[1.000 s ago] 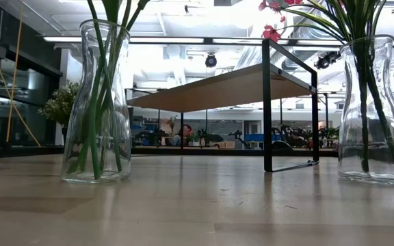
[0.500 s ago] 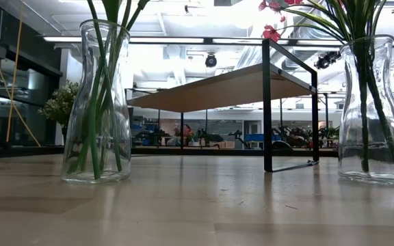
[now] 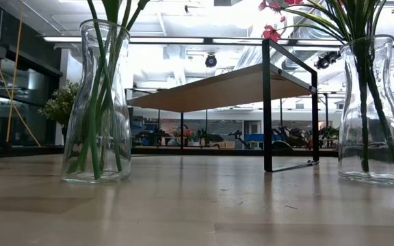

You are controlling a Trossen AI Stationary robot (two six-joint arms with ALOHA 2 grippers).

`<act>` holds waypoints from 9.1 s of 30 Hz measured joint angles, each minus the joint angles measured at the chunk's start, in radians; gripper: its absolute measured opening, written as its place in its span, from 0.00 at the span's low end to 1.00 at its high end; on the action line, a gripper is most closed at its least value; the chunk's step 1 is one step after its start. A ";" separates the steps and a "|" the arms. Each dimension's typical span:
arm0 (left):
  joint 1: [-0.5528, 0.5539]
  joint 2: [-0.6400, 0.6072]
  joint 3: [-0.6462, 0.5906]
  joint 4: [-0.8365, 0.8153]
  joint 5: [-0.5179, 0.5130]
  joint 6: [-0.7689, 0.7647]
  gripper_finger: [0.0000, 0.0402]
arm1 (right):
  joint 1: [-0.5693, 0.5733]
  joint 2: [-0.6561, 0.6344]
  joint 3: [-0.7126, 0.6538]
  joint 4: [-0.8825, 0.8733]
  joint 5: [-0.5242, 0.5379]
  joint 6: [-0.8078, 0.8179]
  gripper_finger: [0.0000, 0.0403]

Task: Pick and place flowers into a vace then onto a shelf
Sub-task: Put the blue flowers into the right transparent vase, then put the left transparent flower vase on the shelf

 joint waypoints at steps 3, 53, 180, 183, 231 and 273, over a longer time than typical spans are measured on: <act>0.000 0.000 0.000 -0.011 -0.001 -0.011 0.08 | 0.000 0.000 0.000 0.020 0.003 -0.043 0.29; -0.001 -0.002 0.000 -0.015 -0.011 -0.048 0.52 | 0.483 -0.071 -0.010 -0.107 0.926 -0.215 0.01; 0.000 -0.092 0.000 -0.165 -0.076 -0.054 0.53 | 0.285 -0.388 -1.088 0.141 0.619 0.700 0.13; 0.000 -0.092 0.000 -0.165 -0.076 -0.063 0.53 | 0.285 -0.389 -1.088 0.141 0.608 0.700 0.12; 0.000 -0.092 0.000 -0.199 -0.050 -0.064 0.53 | 0.288 -0.467 -1.088 0.086 0.386 0.715 0.58; 0.000 -0.092 0.000 -0.240 -0.051 -0.063 0.53 | 0.288 -0.720 -1.088 0.389 0.083 0.257 0.63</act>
